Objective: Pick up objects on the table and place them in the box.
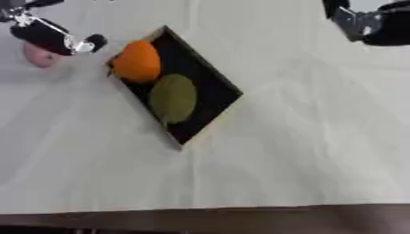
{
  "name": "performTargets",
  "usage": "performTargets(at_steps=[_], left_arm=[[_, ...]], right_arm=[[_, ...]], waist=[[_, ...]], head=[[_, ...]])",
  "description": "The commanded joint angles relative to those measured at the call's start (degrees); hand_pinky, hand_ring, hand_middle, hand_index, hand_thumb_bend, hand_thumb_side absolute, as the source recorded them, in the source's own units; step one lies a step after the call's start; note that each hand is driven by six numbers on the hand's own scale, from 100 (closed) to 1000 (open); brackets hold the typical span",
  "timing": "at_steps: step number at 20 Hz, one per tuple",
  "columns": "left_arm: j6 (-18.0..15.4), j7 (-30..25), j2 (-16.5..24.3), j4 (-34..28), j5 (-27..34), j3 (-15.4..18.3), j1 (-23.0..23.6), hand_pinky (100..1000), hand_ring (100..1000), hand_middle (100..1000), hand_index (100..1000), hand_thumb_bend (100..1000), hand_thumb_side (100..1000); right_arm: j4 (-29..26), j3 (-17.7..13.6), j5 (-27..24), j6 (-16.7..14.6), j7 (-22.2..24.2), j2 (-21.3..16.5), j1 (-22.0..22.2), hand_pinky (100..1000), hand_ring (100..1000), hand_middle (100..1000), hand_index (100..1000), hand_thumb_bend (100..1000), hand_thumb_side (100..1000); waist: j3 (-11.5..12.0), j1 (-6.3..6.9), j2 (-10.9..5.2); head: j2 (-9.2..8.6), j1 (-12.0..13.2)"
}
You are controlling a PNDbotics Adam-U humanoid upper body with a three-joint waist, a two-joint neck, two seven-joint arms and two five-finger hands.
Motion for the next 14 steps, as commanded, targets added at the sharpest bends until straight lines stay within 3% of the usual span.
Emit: performTargets(at_steps=[1, 7, 14], left_arm=[[1.16, 0.83, 5.80, -0.19, -0.93, 2.23, 0.86, 781, 789, 786, 867, 345, 257], [1.34, 1.45, 9.22, 5.02, -3.81, 3.08, 3.98, 788, 797, 793, 881, 378, 287], [0.94, 1.68, 8.09, 11.60, -6.42, 3.93, 3.34, 788, 798, 797, 880, 382, 268]], right_arm=[[-0.15, -0.96, 0.43, 0.05, -0.46, -1.99, -0.34, 898, 766, 658, 780, 100, 211], [-0.34, -1.02, 0.38, -0.01, -0.57, -2.03, -0.45, 897, 766, 658, 780, 100, 204], [-0.28, -0.98, 0.35, -0.03, -0.58, -1.76, -0.40, 898, 766, 658, 780, 100, 208]], waist=[[0.13, 0.13, -1.53], [0.18, -0.08, -1.46], [0.03, -0.35, -1.45]], head=[[-0.07, -0.42], [-0.11, -0.09], [-0.04, 0.47]])
